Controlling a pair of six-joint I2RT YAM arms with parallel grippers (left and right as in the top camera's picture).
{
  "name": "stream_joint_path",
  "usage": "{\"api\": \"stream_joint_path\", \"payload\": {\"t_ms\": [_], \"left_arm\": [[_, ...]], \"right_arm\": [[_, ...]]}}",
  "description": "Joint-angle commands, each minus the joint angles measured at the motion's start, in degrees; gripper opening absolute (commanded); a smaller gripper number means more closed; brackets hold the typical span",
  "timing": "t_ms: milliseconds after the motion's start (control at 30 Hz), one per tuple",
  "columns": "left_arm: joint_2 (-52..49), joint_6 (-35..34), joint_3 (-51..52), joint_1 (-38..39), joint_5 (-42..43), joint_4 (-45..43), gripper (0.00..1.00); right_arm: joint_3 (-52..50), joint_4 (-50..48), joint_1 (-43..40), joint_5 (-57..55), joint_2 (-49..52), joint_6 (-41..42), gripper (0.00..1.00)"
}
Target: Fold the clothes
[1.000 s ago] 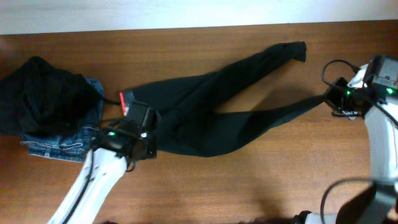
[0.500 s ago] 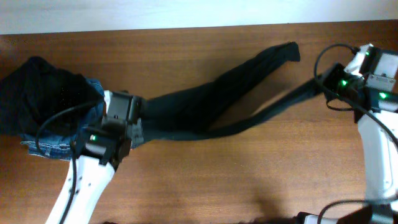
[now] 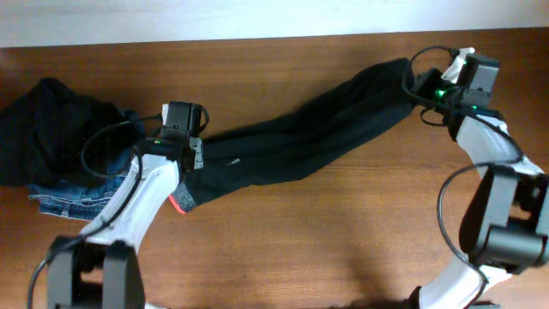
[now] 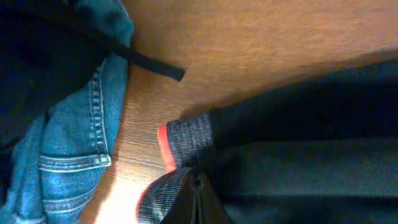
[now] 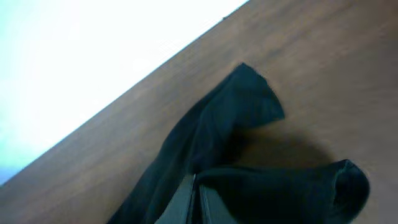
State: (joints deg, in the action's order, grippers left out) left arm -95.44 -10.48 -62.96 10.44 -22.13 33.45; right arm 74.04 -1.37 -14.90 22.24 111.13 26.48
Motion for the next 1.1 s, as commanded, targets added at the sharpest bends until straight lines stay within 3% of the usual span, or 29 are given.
{"api": "stream_joint_path", "payload": {"t_ms": [0, 333, 400, 433, 467, 500, 533, 600, 633, 800, 867, 933, 1067], "left_arm": [[-1.81, 0.96, -0.42, -2.45, -0.15, -0.94, 0.00], [-1.97, 0.94, -0.42, -5.09, 3.58, -6.34, 0.00], [-1.97, 0.94, -0.42, -5.09, 4.42, -7.56, 0.03], [-1.97, 0.96, -0.42, -5.09, 4.35, -7.87, 0.11], [-1.97, 0.96, -0.42, -5.09, 4.35, -8.07, 0.25], [-1.95, 0.96, -0.42, -5.25, 4.33, -8.15, 0.46], [-1.95, 0.98, -0.44, -5.33, 4.33, -8.13, 0.69], [-1.95, 0.98, -0.98, -5.49, 4.35, -7.21, 0.70], [-1.95, 0.98, -1.90, -5.51, 4.37, -5.57, 0.70], [-1.22, 1.36, -5.86, -4.90, 6.08, 0.96, 0.67], [-0.81, 2.43, -6.49, -4.26, 8.68, 1.81, 0.58], [-0.52, 3.67, -6.54, -3.26, 12.17, 1.81, 0.51], [-0.55, 3.78, -6.51, -0.44, 13.60, 3.61, 0.50]], "right_arm": [[0.68, -5.62, 0.63, 2.97, 1.60, 2.56, 0.04], [0.68, -18.67, 3.61, -0.48, 5.53, 4.72, 0.07], [0.68, -20.02, 4.50, -2.58, 6.38, 4.70, 0.19], [0.68, -20.24, 4.79, -3.23, 6.62, 4.70, 0.34], [0.68, -20.35, 5.18, -3.98, 6.91, 4.68, 0.59], [0.68, -20.35, 5.20, -4.33, 6.93, 4.66, 0.73], [0.68, -20.35, 5.18, -4.28, 6.95, 4.44, 0.80], [1.11, -20.11, 4.61, -2.82, 6.88, 3.89, 0.89], [1.70, -19.19, 3.61, 0.50, 6.86, 3.85, 0.98], [4.83, -7.82, 0.94, 11.74, 6.43, 3.28, 0.98], [6.34, -1.92, 1.05, 13.53, 6.32, 0.22, 0.87], [8.68, 7.10, 1.68, 11.96, 6.16, -2.56, 0.79], [15.50, 26.80, 3.74, 4.22, 6.12, -9.88, 0.79]]}}
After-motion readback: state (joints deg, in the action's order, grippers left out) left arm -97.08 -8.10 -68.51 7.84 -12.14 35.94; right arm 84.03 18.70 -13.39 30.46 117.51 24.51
